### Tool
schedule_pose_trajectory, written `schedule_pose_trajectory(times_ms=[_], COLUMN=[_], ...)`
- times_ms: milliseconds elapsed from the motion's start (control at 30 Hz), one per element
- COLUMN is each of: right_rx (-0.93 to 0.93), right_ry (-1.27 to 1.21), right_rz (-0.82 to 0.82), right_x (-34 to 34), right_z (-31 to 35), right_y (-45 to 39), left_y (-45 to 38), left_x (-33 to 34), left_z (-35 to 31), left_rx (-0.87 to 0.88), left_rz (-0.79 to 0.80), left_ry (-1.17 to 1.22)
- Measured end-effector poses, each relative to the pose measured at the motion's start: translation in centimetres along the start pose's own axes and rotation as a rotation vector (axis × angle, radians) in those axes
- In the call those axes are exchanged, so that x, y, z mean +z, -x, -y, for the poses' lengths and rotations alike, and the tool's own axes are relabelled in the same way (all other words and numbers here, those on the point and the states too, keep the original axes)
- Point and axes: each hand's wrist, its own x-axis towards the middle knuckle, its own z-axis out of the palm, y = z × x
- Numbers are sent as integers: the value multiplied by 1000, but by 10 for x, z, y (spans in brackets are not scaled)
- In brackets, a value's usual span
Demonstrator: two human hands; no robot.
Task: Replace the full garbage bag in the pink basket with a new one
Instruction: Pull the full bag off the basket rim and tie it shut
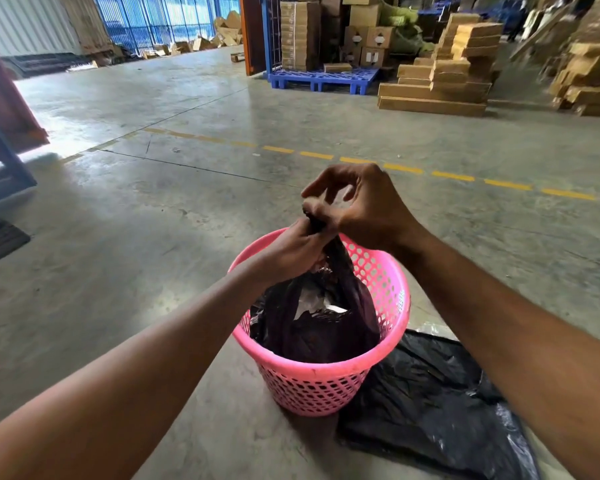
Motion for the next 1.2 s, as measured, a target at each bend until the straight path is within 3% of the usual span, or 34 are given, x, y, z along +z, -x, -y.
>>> schedule_pose_trajectory(times_ms=[100,233,367,433,500,567,700,800,900,1000,1133,1200], right_rx=[19,-17,-17,47,105,130,115,84,64,116,174,110], right_ry=[34,140,49,2,-93,-201,-325,-238,-80,-173,-242,-177], right_rz=[-10,138,16,-66,-81,-63,119,269,374,479,87,89], right_x=[-20,-13,-2,-7,-11,-12,4,35,45,31,9,7], right_z=[-14,-28,-39,-46,-53,-55,-55,-55,-58,-60,-62,-58], right_y=[-3,14,14,10,10,16,35,54,57,41,16,8], left_y=[0,6,8,10,13,13,6,3,0,4,17,19], left_x=[-15,-23,-25,-31,-38,-40,-40,-36,-28,-24,-30,-29], left_z=[-1,-3,-8,-12,-15,-17,-17,-19,-20,-19,-5,0], left_rx=[-94,-163,-259,-272,-285,-357,-508,-579,-379,-34,424,517], left_rz=[-32,-46,-29,78,193,178,9,-43,-112,-147,-65,-55], left_ry=[79,153,190,263,401,509,526,478,53,-505,-950,-976])
